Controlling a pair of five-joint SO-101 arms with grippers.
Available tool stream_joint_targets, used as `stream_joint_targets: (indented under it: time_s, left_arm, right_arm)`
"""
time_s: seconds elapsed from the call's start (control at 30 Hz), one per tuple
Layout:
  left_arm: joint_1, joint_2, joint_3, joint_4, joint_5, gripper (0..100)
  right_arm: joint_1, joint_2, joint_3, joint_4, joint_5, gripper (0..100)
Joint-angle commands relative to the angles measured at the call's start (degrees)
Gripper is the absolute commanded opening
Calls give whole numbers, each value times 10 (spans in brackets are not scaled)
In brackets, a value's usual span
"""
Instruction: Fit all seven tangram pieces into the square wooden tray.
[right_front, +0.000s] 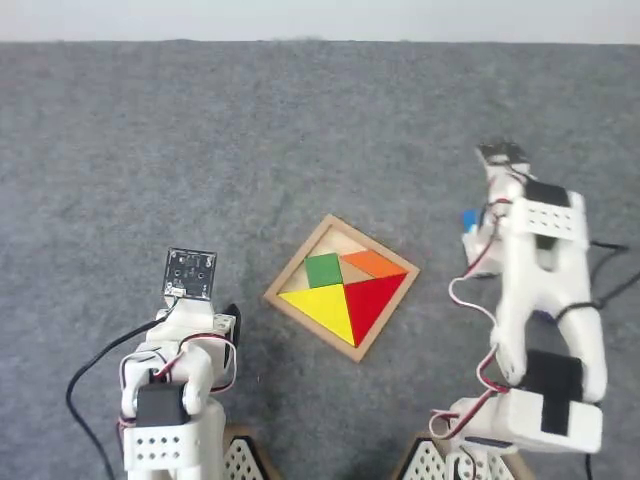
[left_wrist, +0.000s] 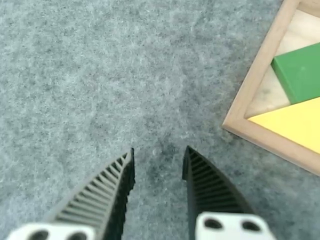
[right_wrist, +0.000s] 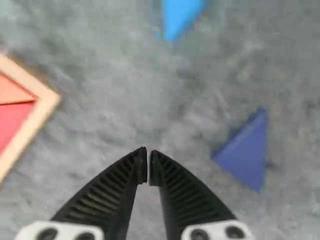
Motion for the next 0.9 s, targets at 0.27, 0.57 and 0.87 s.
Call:
stream_joint_targets:
  time_s: [0.27,0.57,0.87]
  left_arm:
    - [1,-16,-5,5,-4,153]
    - [1,-16,-5,5,-4,153]
    - [1,-16,-5,5,-4,153]
  right_arm:
    - [134,-36,1,49,283,191]
    - [143,-34,11,20,288,192]
    - [149,-35,99,-82,200,352]
